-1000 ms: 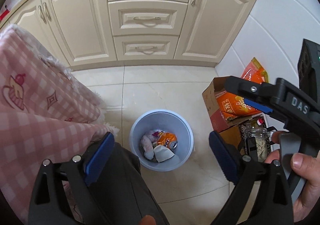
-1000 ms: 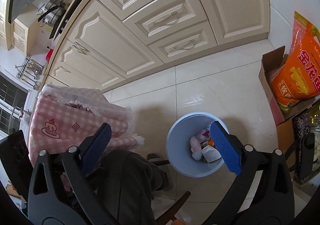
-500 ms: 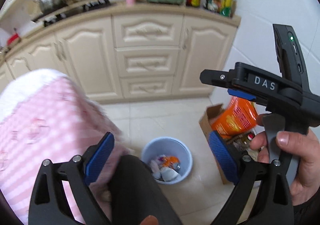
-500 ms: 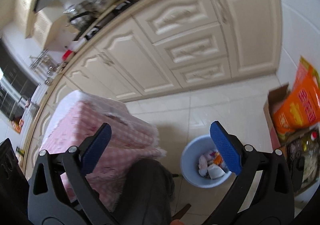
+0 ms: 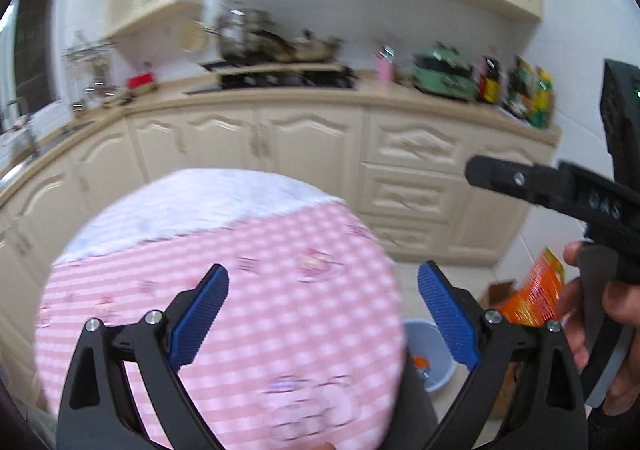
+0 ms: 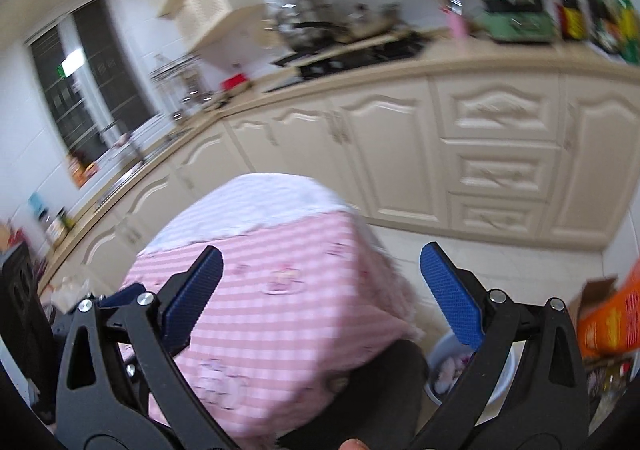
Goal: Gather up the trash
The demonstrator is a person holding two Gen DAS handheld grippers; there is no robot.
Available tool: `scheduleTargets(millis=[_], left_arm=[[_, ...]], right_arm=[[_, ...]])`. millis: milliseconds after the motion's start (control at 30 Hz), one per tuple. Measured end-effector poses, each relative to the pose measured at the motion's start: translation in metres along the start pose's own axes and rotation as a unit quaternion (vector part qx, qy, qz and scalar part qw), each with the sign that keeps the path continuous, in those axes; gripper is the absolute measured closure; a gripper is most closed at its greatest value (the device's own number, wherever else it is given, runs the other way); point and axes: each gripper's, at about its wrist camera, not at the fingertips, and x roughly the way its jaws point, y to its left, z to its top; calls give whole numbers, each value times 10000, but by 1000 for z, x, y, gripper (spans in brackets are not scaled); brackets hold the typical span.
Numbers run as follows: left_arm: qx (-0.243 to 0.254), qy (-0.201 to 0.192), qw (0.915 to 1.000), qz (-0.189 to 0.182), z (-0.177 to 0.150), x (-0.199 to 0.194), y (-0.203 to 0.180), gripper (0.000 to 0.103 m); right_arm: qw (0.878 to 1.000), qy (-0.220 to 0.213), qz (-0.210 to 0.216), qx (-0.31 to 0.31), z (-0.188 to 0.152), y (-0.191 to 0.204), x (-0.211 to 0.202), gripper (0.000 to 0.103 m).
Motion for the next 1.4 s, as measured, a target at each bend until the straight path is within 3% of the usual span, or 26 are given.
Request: scheduleTargets(millis=[267, 600, 900, 1400], left_arm=[[-511, -763, 9923, 836, 6, -85, 75, 10], [-890, -1388, 9706, 1755, 3, -162, 126, 7], [-1137, -1639, 9571, 2100, 1, -197, 146, 7], [-1137, -1820, 9513, 2213, 3, -207, 145, 5]], right_arm=[[9960, -303, 362, -755, 6, 105, -2, 6], [9872, -665, 562, -1333, 4, 197, -18, 6], [9822, -945, 582, -1513, 0, 230, -32, 6], [9822, -1038, 550, -1465, -2, 233, -33, 6]])
